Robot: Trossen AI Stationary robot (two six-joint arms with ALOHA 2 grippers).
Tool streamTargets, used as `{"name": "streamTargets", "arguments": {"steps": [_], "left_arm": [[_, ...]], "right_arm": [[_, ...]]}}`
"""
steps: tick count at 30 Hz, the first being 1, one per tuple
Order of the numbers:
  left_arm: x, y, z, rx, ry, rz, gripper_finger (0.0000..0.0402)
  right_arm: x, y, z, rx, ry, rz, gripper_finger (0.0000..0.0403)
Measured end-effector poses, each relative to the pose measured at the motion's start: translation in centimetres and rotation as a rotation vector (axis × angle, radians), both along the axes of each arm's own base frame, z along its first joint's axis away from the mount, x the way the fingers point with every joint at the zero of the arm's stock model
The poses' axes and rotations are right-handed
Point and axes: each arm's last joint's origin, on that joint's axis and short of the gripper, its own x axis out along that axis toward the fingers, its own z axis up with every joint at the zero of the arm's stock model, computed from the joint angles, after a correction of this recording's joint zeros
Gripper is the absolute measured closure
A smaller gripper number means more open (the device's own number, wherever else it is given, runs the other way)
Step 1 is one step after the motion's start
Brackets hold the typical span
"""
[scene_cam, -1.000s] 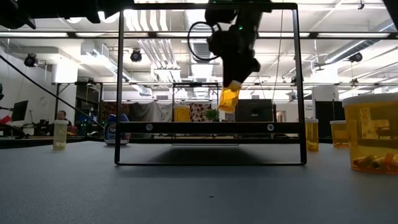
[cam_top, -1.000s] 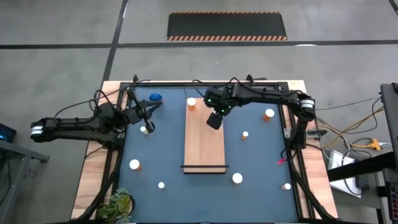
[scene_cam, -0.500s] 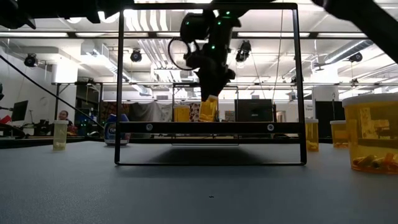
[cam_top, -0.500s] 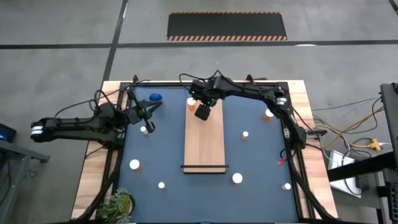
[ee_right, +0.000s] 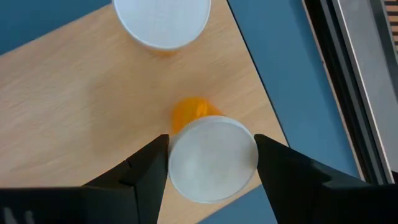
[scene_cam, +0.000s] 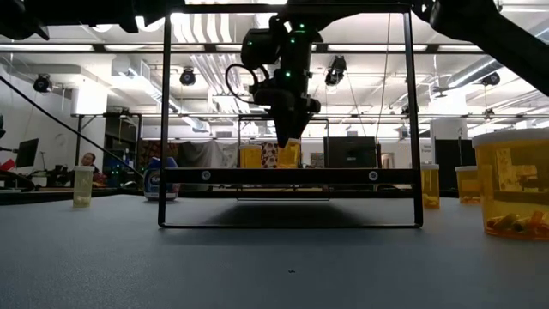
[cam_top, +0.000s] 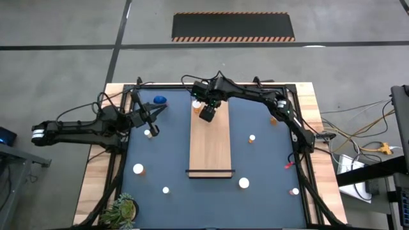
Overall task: Pick and place medicine bottles onto shelf by color
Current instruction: Put the big orange pill bottle on the shelf aligned with the big orange pill bottle
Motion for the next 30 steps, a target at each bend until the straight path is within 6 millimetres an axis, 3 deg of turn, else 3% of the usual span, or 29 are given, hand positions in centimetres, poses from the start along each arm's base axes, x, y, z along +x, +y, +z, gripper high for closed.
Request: {"name": "streamTargets", "arguments": {"steps": [11, 16, 23, 26, 30], "left_arm": [[0.0, 0.0, 0.0, 0.0, -0.001, 0.0, 0.0398], [0.0, 0.0, 0.0, 0.0, -0.002, 0.0, 0.0398], [0.0, 0.0, 0.0, 0.0, -0.003, 0.0, 0.0398], [0.0, 0.0, 0.0, 0.0, -0.002, 0.0, 0.0398], [0.0, 0.0, 0.0, -0.001, 0.003, 0.0, 0.0398]], "right_arm": [[0.0, 0.0, 0.1, -0.001, -0.007, -0.007, 0.0129], [-0.7, 0.5, 2.3, -0.01, -0.04, -0.004, 0.0134], [-3.2, 1.9, 5.3, 0.022, 0.014, 0.026, 0.0181], [-3.6, 2.5, 5.1, 0.051, 0.033, 0.072, 0.0218], [-3.3, 3.4, 2.9, 0.103, 0.067, 0.123, 0.0277]]}}
